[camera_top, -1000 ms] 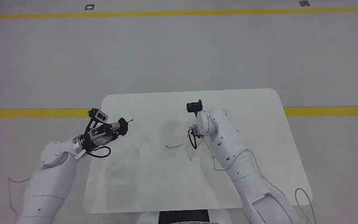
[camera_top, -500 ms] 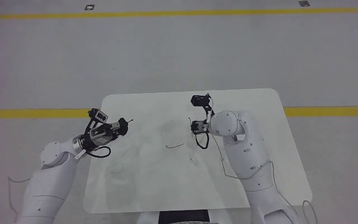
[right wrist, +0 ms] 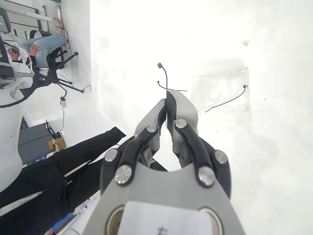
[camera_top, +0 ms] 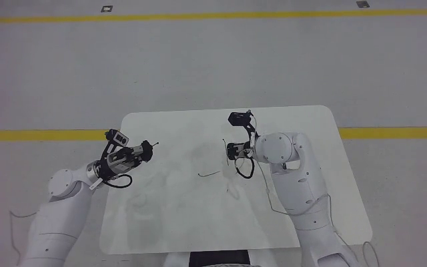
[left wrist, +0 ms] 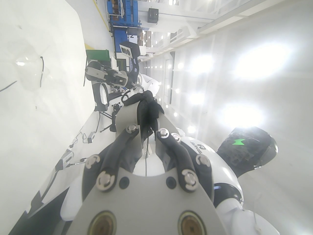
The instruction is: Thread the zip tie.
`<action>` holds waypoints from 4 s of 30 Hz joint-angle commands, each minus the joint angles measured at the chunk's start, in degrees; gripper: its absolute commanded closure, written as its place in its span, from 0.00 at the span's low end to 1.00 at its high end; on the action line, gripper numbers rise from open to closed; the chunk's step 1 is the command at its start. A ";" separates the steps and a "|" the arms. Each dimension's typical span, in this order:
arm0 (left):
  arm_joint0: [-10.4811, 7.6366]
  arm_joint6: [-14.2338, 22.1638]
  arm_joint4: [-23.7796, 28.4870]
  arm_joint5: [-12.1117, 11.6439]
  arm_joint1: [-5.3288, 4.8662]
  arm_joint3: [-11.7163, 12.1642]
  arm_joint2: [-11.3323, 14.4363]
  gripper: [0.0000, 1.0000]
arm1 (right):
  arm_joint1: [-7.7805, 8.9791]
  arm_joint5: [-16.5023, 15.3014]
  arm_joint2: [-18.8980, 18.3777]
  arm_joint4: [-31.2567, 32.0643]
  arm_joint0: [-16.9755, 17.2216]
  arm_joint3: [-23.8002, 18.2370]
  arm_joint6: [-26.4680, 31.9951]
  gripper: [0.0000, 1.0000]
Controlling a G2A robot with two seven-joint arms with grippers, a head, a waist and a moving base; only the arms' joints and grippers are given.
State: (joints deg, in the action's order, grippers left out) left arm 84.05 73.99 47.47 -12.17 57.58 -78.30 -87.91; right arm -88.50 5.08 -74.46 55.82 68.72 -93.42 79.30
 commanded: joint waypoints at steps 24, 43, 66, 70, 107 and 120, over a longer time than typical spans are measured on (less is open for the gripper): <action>0.00 0.00 0.00 0.00 0.00 0.00 0.00 1.00 | -1.79 1.41 9.82 -18.72 8.75 -8.84 -44.08 1.00; 0.48 -13.75 -1.77 -2.73 1.80 -1.87 8.19 1.00 | -1.99 1.71 13.78 -13.26 9.68 -8.73 -57.18 1.00; -6.25 -18.29 -5.61 -5.27 3.34 -0.70 15.28 1.00 | -1.36 -0.22 14.90 -7.05 10.77 -8.43 -64.19 1.00; -6.70 -18.05 -6.27 -4.38 3.20 -1.48 15.07 1.00 | -0.58 -3.00 13.69 -3.23 11.66 -10.27 -63.07 1.00; -8.73 -18.11 -8.42 -2.95 3.14 -2.27 15.79 1.00 | 1.51 -11.09 14.18 3.92 12.04 -8.45 -65.19 1.00; -8.73 -18.11 -8.42 -2.95 3.14 -2.27 15.79 1.00 | 1.89 -10.81 15.11 3.86 12.02 -8.41 -65.86 1.00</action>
State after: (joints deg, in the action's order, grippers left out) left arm 75.32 55.88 39.05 -15.12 60.72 -80.57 -72.12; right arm -86.63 -5.79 -59.39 59.70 80.79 -101.92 13.52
